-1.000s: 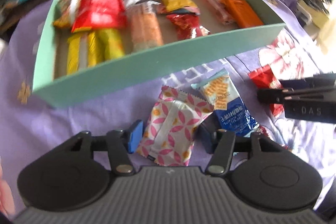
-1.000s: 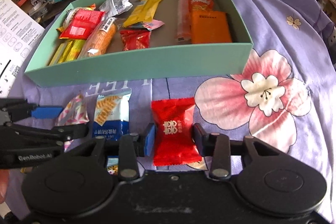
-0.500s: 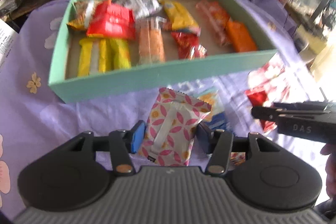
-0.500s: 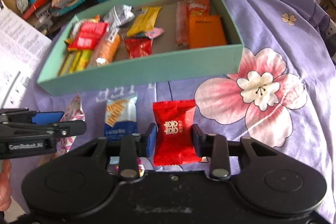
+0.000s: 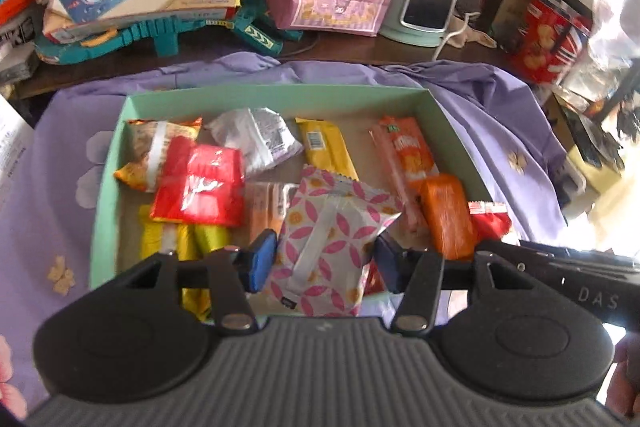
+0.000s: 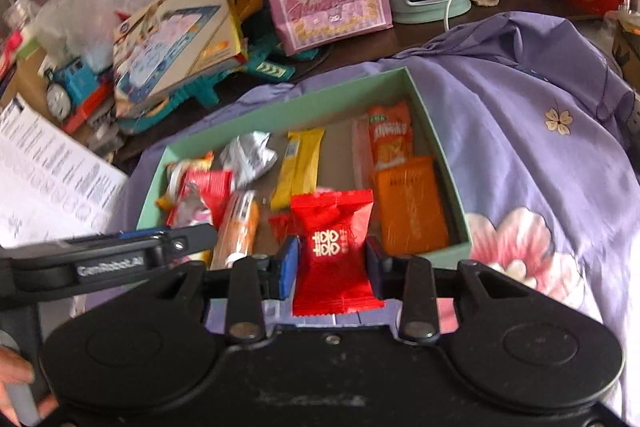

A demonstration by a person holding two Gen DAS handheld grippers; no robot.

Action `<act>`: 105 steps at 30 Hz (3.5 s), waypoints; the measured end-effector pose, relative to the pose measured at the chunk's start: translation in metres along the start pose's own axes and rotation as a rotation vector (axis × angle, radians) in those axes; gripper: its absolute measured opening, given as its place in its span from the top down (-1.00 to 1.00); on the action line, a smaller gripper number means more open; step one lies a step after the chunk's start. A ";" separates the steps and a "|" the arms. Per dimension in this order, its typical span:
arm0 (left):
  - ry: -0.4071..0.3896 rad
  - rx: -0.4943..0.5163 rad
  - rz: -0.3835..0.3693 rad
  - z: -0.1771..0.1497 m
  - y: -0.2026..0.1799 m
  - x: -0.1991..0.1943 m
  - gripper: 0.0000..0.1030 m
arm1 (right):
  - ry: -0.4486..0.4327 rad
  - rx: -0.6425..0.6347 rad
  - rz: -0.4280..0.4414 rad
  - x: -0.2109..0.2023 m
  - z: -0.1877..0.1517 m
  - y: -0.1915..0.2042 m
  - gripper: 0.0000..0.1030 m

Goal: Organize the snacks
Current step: 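Carry the floral packet and red candy into the box and open both tools, then move both tools back out of the box toward the remaining snacks, then grasp the blue cracker packet with the left tool while the right tool grasps the floral candy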

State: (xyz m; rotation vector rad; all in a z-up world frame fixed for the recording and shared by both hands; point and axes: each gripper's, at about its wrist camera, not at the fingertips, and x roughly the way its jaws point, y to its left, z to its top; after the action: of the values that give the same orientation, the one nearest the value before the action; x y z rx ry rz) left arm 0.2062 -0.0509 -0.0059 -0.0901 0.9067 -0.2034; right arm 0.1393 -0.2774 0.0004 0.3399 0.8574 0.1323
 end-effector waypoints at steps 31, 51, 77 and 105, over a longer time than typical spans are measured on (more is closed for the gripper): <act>0.023 0.027 0.090 -0.002 -0.011 0.023 -0.99 | -0.035 0.041 -0.023 0.015 0.011 0.000 -0.93; 0.080 -0.011 0.104 -0.093 0.011 -0.029 -1.00 | 0.052 -0.006 -0.048 -0.030 -0.076 -0.006 -1.00; 0.186 -0.066 0.120 -0.149 0.027 -0.011 -1.00 | 0.177 -0.235 -0.085 -0.007 -0.150 0.026 -0.45; 0.198 -0.008 0.124 -0.112 -0.036 0.044 -0.81 | 0.116 -0.139 -0.193 0.006 -0.123 -0.041 0.56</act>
State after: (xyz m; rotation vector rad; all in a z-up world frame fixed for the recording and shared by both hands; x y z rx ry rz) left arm 0.1387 -0.0947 -0.1027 -0.0209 1.1071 -0.0939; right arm 0.0488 -0.2851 -0.0927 0.1191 0.9853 0.0319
